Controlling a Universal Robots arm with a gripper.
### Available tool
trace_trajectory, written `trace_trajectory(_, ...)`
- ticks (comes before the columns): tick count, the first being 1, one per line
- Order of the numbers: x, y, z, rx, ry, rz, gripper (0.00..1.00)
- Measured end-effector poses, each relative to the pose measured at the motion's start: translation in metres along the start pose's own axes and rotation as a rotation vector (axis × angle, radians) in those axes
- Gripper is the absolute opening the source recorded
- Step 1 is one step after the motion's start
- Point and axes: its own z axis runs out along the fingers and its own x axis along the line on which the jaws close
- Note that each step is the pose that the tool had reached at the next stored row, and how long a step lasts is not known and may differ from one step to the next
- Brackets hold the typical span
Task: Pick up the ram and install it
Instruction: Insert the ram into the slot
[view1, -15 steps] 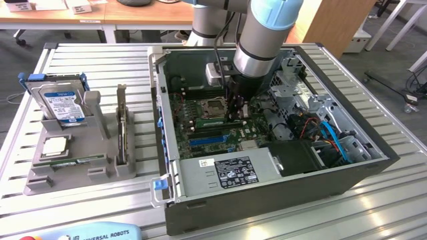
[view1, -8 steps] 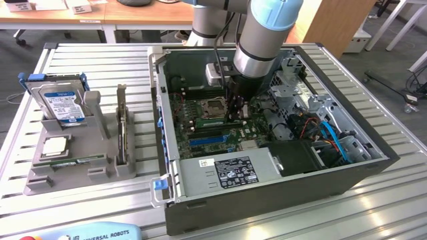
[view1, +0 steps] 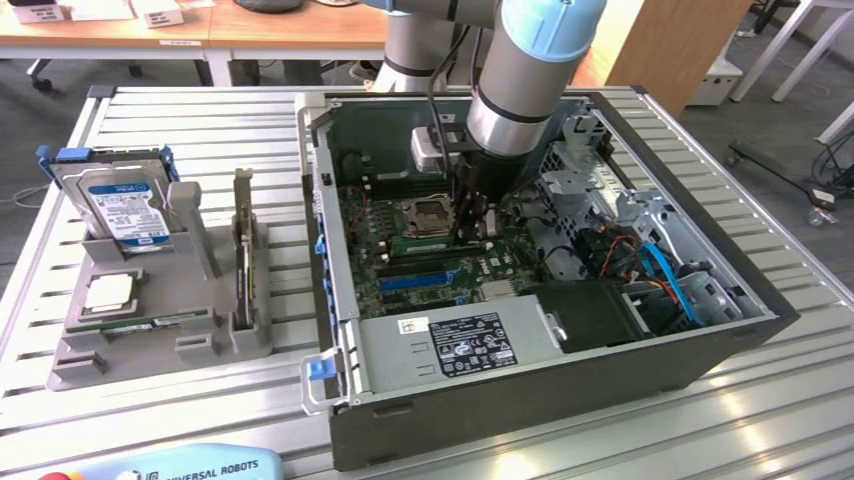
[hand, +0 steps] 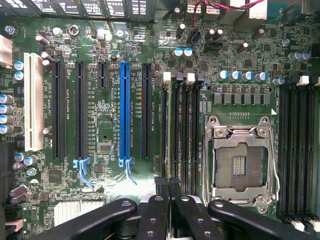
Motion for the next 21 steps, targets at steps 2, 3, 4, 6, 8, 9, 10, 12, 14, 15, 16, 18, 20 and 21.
trace_trajectory(2, -0.0001, 0.0, 0.0001, 0.0001, -0.0002, 0.0, 0.12)
trace_trajectory(3, -0.0004, -0.0001, 0.0003, 0.0001, -0.0004, 0.0, 0.12)
trace_trajectory(4, -0.0008, -0.0001, 0.0003, 0.0001, -0.0004, 0.0, 0.12)
trace_trajectory(6, -0.0012, 0.0, 0.0002, 0.0001, -0.0002, 0.0, 0.12)
trace_trajectory(8, -0.0013, 0.0, 0.0002, 0.0, -0.0001, 0.0, 0.12)
trace_trajectory(9, -0.0013, 0.0, 0.0002, 0.0, -0.0002, 0.0, 0.12)
trace_trajectory(10, -0.0013, 0.0, 0.0002, 0.0, -0.0002, 0.0, 0.12)
trace_trajectory(12, -0.0013, 0.0, 0.0002, 0.0, -0.0002, 0.0, 0.12)
trace_trajectory(14, -0.0013, 0.0, 0.0002, 0.0001, -0.0002, 0.0, 0.12)
trace_trajectory(15, -0.0013, 0.0, 0.0002, 0.0001, -0.0001, 0.0, 0.12)
trace_trajectory(16, -0.0013, 0.0, 0.0002, 0.0, -0.0002, 0.0, 0.12)
trace_trajectory(18, -0.0014, 0.0, 0.0, -0.0003, -0.0005, 0.0, 0.12)
trace_trajectory(20, -0.0014, 0.0, -0.0011, -0.0016, -0.0001, 0.0, 0.12)
trace_trajectory(21, -0.0015, -0.0001, -0.0017, -0.0023, -0.0001, 0.0, 0.12)
